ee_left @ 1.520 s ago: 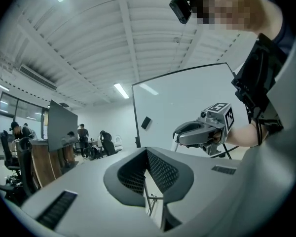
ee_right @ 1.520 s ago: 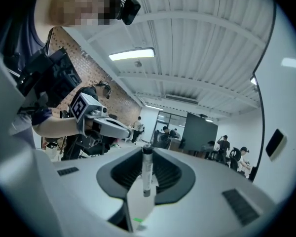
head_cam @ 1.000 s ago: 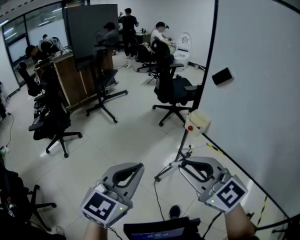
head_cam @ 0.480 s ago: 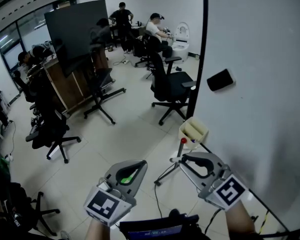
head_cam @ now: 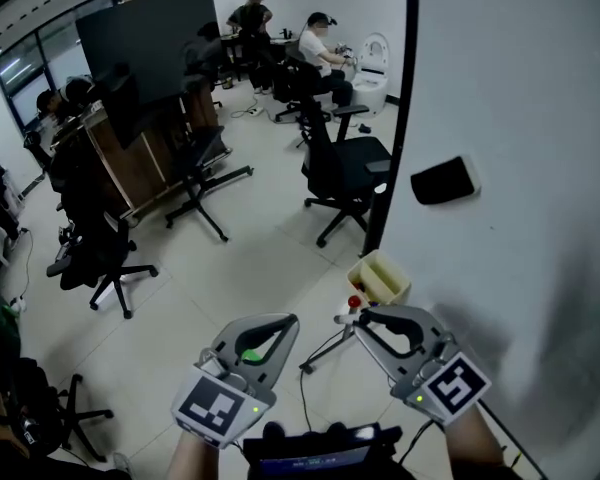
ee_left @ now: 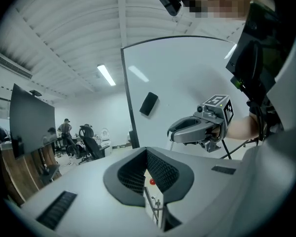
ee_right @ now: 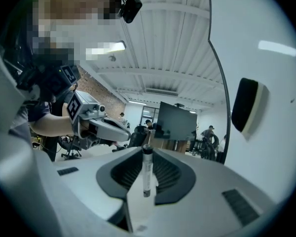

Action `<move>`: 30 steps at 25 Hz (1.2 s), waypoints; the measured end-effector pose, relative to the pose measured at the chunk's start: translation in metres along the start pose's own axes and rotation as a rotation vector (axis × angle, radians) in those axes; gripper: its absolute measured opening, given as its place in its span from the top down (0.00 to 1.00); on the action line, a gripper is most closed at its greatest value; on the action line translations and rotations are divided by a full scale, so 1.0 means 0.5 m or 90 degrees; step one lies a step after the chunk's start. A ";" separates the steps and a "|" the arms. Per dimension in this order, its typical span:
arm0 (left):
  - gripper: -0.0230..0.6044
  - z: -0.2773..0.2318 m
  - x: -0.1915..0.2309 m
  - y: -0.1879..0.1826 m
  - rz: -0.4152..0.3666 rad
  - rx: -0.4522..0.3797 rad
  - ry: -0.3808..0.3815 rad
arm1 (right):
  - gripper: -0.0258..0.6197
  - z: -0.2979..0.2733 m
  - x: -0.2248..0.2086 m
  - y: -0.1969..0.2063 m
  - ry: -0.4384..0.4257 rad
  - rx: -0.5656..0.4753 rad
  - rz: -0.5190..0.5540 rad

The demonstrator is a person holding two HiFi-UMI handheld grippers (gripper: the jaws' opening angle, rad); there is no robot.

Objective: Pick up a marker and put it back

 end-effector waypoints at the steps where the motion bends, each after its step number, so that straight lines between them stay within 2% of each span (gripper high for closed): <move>1: 0.97 -0.008 0.008 0.002 -0.001 -0.003 0.002 | 0.84 -0.005 -0.009 0.007 0.007 0.002 -0.003; 5: 0.97 -0.041 0.043 0.007 -0.006 -0.006 0.027 | 0.84 -0.027 -0.043 0.024 0.041 0.014 -0.003; 9: 0.97 -0.062 0.091 0.022 -0.013 -0.023 0.077 | 0.84 -0.060 -0.046 0.032 0.085 0.033 0.010; 13: 0.97 -0.083 0.140 0.028 -0.016 -0.050 0.142 | 0.83 -0.079 -0.060 0.034 0.163 0.071 0.016; 19: 0.97 -0.106 0.195 0.042 -0.008 -0.075 0.246 | 0.84 -0.093 -0.092 0.018 0.324 0.102 0.034; 23: 0.97 -0.126 0.214 0.051 -0.002 -0.081 0.303 | 0.84 -0.081 -0.108 0.026 0.413 0.131 0.026; 26: 0.97 -0.142 0.215 0.055 0.003 -0.082 0.335 | 0.83 -0.069 -0.128 0.048 0.463 0.139 0.012; 30: 0.97 -0.172 0.220 0.057 0.000 -0.068 0.346 | 0.84 -0.060 -0.163 0.097 0.499 0.154 -0.008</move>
Point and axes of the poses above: the fingertips, and each gripper's own axes: z backward along the fingers, x to its left, y out of its underside, the point moved 3 cm from there along z, backward along the fingers, and after that the axes turned 14 degrees about y, right-handed, at the moved point
